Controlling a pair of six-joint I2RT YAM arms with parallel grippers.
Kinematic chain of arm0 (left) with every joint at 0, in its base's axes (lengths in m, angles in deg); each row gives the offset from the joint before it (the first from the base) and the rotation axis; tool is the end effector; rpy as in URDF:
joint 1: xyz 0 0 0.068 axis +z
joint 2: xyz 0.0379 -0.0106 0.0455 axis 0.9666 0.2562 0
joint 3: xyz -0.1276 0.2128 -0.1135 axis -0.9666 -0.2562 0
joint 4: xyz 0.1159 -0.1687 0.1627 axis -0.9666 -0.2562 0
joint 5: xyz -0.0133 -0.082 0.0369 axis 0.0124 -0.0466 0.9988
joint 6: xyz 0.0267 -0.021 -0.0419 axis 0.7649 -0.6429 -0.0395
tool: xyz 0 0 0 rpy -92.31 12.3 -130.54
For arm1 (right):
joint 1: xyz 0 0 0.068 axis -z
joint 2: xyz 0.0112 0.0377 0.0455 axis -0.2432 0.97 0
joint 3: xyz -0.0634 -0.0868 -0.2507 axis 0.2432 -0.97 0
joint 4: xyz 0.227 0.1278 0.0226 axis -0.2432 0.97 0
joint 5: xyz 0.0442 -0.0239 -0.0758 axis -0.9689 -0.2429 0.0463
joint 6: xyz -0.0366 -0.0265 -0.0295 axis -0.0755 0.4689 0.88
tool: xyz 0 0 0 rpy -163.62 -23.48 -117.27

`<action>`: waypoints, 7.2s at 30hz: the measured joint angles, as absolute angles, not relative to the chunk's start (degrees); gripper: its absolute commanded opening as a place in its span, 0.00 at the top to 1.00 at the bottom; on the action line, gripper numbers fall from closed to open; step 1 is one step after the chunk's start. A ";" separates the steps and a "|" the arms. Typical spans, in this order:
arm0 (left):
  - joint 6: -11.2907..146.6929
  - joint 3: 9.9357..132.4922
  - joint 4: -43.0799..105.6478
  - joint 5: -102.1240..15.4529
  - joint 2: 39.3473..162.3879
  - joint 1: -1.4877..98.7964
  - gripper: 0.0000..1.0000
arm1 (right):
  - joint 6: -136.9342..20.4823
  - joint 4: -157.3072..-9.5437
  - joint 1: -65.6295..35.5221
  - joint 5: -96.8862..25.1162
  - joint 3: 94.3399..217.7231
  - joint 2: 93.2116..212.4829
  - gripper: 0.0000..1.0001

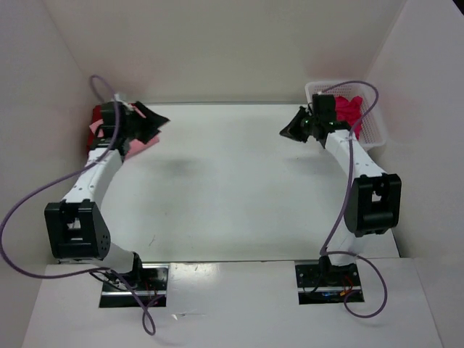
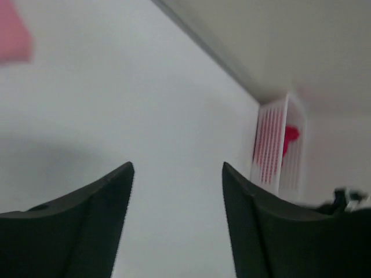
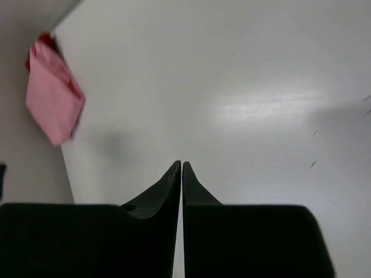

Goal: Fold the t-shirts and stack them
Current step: Grab crumpled tshirt from bin with the right arm, then move the tshirt to the center of the board, then flatten out the tshirt

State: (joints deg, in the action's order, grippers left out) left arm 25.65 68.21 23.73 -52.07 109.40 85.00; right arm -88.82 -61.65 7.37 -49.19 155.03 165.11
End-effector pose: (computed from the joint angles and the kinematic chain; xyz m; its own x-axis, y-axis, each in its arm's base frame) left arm 0.3423 0.0489 0.3342 -0.2879 -0.8315 -0.4751 -0.2109 0.5390 -0.8155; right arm 0.3636 0.0555 0.2848 -0.7473 0.4833 -0.4560 0.0973 0.7584 0.6445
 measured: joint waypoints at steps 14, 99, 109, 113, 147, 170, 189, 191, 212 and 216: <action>36.10 54.05 17.24 -61.16 111.55 61.50 0.43 | -88.25 -60.43 28.07 -29.72 185.34 191.47 0.51; 41.87 52.71 1.91 -50.04 108.66 76.50 0.12 | -91.86 -73.58 5.32 -47.51 167.11 178.46 0.56; 41.52 51.21 2.37 -52.77 119.65 69.66 0.35 | -99.40 -70.66 -3.60 -40.58 123.95 159.18 0.47; 41.61 51.56 3.23 -54.34 121.77 67.60 0.61 | -100.47 -70.28 -3.27 -38.59 119.90 156.84 0.46; 43.56 81.24 -8.38 -37.03 110.47 67.82 1.00 | -96.53 -73.23 8.75 -37.37 136.76 173.02 1.00; 52.30 122.37 -16.16 -31.81 133.69 68.61 1.00 | -93.26 -70.15 10.72 -42.29 144.12 178.37 1.00; 47.45 104.08 -8.60 -36.68 130.91 69.77 0.38 | -92.01 -67.14 10.13 -39.62 152.58 177.30 0.46; 45.74 91.58 -4.56 -38.30 120.90 70.88 0.42 | -92.10 -67.40 9.56 -39.58 150.28 173.37 0.44; 38.20 56.04 12.32 -54.34 124.90 82.75 0.87 | -101.37 -72.62 -7.55 -42.66 125.00 157.83 0.63; 38.11 56.82 12.78 -54.89 125.14 82.75 0.99 | -105.21 -73.74 -12.03 -42.70 120.52 157.61 0.51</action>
